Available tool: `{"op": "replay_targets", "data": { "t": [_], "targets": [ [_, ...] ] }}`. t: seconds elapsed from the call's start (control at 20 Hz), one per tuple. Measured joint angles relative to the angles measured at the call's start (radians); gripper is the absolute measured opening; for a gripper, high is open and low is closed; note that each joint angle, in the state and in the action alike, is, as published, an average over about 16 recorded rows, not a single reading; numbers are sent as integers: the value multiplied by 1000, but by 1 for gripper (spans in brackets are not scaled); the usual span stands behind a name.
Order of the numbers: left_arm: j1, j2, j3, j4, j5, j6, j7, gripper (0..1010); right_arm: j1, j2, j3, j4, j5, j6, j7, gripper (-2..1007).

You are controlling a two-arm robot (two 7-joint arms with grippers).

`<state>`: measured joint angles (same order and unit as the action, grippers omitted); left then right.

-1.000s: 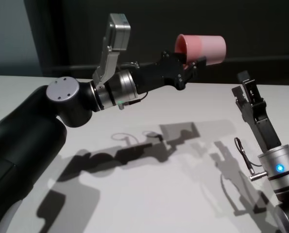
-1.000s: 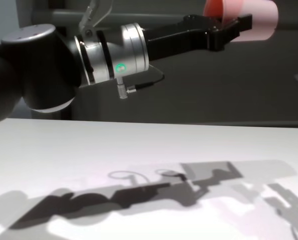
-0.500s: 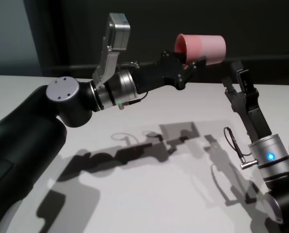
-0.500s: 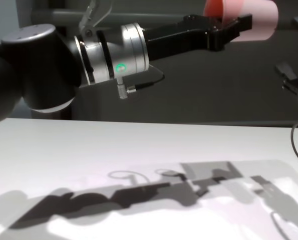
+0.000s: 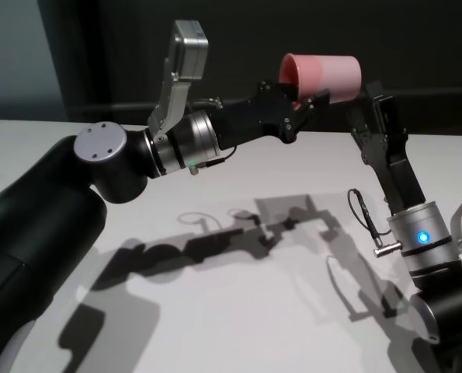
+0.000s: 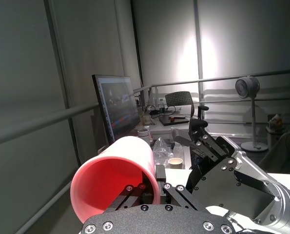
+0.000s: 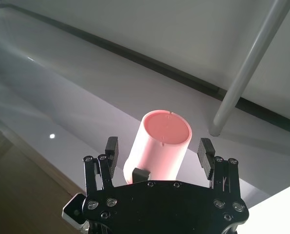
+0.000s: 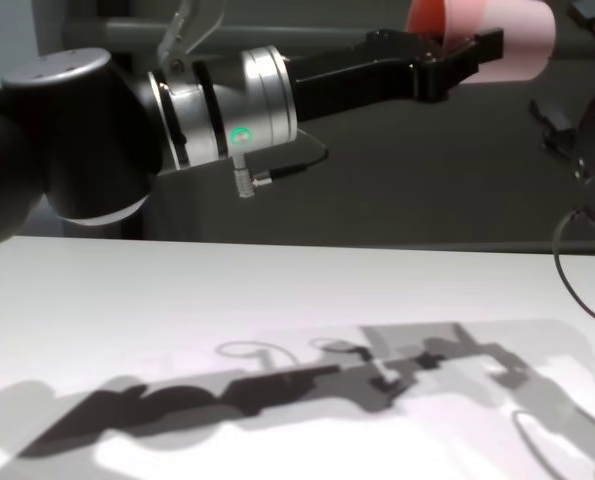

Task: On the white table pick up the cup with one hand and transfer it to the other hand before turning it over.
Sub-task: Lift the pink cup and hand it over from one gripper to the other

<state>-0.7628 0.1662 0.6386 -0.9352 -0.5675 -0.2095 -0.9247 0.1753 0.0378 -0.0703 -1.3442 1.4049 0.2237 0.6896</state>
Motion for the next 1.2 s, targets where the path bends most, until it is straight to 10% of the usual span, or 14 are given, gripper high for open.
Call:
{"op": "replay_targets", "data": {
  "t": [1.2],
  "targets": [
    [0, 0, 0, 0, 0, 0, 0, 48, 99, -47, -66, 174, 71, -54, 101, 1000]
  ]
}}
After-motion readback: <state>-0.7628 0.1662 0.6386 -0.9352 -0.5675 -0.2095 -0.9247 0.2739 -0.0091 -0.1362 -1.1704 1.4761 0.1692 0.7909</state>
